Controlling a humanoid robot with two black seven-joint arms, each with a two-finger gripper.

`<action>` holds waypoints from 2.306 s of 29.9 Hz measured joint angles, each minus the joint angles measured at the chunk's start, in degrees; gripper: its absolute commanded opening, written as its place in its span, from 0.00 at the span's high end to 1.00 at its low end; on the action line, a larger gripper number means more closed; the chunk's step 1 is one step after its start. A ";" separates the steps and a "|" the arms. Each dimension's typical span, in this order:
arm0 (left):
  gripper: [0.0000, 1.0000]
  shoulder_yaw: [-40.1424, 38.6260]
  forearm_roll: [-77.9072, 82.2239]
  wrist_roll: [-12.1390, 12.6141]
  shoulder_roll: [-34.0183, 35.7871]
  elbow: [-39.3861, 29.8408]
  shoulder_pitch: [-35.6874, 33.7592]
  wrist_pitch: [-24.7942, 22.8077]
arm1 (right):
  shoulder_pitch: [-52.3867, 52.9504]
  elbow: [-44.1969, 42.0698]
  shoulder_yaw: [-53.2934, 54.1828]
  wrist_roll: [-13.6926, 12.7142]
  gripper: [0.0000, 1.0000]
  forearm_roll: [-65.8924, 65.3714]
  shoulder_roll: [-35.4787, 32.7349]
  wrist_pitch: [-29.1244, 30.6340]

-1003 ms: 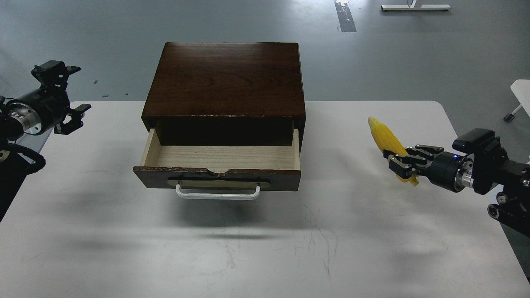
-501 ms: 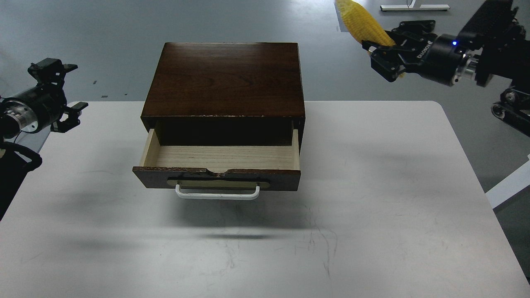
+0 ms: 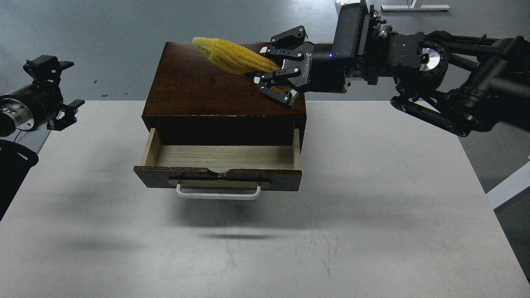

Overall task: Put corn in drawer with both arms
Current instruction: 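Lift the corn and carry it over the open drawer with the right gripper, then release the corn into the drawer and raise the right gripper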

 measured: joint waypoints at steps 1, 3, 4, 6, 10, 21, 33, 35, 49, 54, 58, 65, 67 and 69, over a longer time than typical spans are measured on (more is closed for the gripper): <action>0.01 0.01 0.00 0.00 0.02 -0.01 0.07 0.00 | 0.02 0.73 -0.67 0.00 0.72 -0.08 0.03 -0.01; 0.01 0.01 0.00 0.00 0.07 -0.02 0.21 0.00 | 0.02 2.12 -2.32 0.00 0.72 -0.14 0.06 -0.01; 0.01 0.01 0.00 0.00 0.10 -0.02 0.27 -0.01 | 0.02 2.57 -3.02 0.00 0.72 -0.15 0.02 -0.01; 0.01 0.01 0.00 0.00 0.15 -0.02 0.38 0.00 | -0.17 3.14 -4.39 0.00 0.72 -0.16 -0.12 -0.01; 0.01 -0.09 -0.07 0.00 0.15 -0.02 0.49 0.02 | -0.83 3.43 -5.68 0.00 0.71 -0.16 -0.06 -0.01; 0.01 -0.15 -0.09 -0.18 1.20 -0.02 0.79 0.02 | -3.07 2.25 -8.14 -0.01 0.64 -0.24 1.94 0.07; 0.01 -0.17 -0.09 -0.94 1.37 -0.09 0.88 -0.05 | -4.74 -0.73 -7.76 -0.01 0.04 -0.15 2.85 -1.06; 0.01 -0.17 -0.09 -1.00 1.37 -0.10 0.92 -0.06 | -5.14 -0.81 -7.71 -0.01 0.03 -0.03 2.88 -1.31; 0.01 -0.13 -0.09 -1.02 1.28 -0.20 0.92 -0.07 | -6.23 -2.08 -7.14 -0.01 0.00 0.15 2.98 -1.50; 0.01 -0.19 -0.09 -1.02 1.28 -0.19 0.94 -0.09 | -6.73 -3.28 -2.32 0.00 0.00 1.06 3.34 -1.59; 0.01 -0.55 -0.09 -1.01 1.28 -0.13 0.96 -0.34 | -7.56 -7.01 6.55 -0.01 0.00 5.22 5.59 -1.34; 0.01 -0.89 -0.43 -0.73 1.29 -0.05 0.45 -2.36 | -7.02 -11.32 11.56 -0.02 0.00 33.57 5.75 3.16; 0.01 -0.98 -0.59 -0.66 1.36 0.00 0.23 -3.55 | -6.94 -11.42 11.64 -0.01 0.00 44.03 3.55 7.29; 0.01 -1.43 -0.72 -0.56 1.55 0.03 0.16 -5.06 | -7.13 -11.49 11.71 -0.01 0.00 54.68 0.25 11.90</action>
